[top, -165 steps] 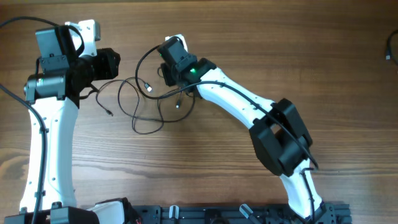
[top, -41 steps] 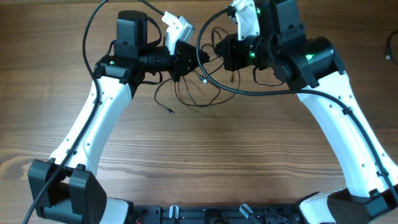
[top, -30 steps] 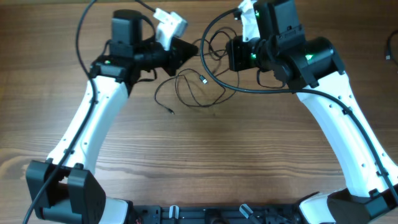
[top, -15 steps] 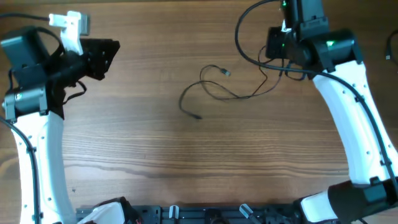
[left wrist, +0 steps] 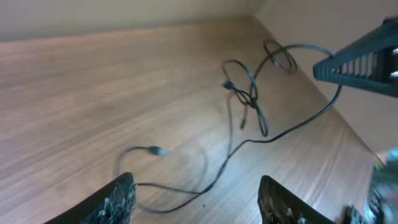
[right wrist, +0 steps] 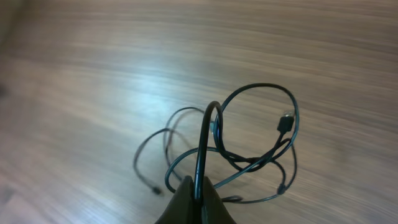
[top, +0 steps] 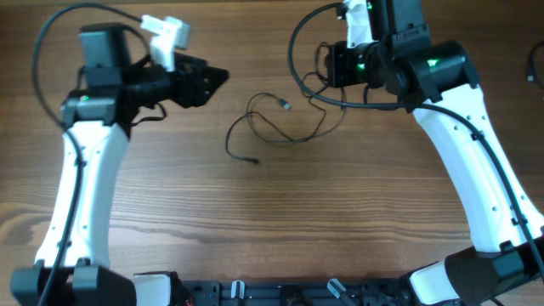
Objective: Untangle cables
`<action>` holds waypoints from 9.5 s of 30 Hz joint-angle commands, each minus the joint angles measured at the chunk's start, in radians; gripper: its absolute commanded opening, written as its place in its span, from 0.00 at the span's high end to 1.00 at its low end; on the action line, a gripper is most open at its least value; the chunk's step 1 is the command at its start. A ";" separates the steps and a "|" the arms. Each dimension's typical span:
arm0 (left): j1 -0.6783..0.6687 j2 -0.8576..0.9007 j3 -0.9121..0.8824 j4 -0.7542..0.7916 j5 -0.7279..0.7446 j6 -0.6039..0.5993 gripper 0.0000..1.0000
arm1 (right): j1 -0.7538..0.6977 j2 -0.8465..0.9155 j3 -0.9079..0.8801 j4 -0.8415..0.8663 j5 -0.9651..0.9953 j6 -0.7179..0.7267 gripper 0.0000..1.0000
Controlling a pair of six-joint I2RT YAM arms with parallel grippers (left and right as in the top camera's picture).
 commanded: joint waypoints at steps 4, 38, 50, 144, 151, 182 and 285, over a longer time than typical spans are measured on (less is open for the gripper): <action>-0.137 0.111 0.006 0.095 0.019 0.020 0.33 | 0.053 0.007 0.005 0.033 -0.160 -0.024 0.95; -0.273 0.190 0.006 0.130 0.011 0.020 0.64 | 0.081 0.007 0.005 0.089 -0.139 0.009 0.96; -0.279 0.190 0.006 0.132 -0.168 0.020 0.80 | 0.081 0.007 0.005 0.084 -0.043 0.059 0.96; -0.377 0.322 0.006 0.278 -0.415 -0.007 0.66 | 0.083 0.007 0.005 0.064 0.008 0.051 0.96; -0.388 0.322 0.006 0.320 -0.470 -0.042 0.96 | 0.083 0.007 0.005 0.066 0.009 0.049 0.96; 0.016 0.148 0.006 0.101 -0.717 -0.041 0.96 | -0.105 0.007 0.005 -0.031 0.342 0.121 0.96; -0.033 0.280 0.006 0.133 0.198 0.047 0.12 | -0.412 0.054 0.005 -0.107 -0.336 -0.335 0.96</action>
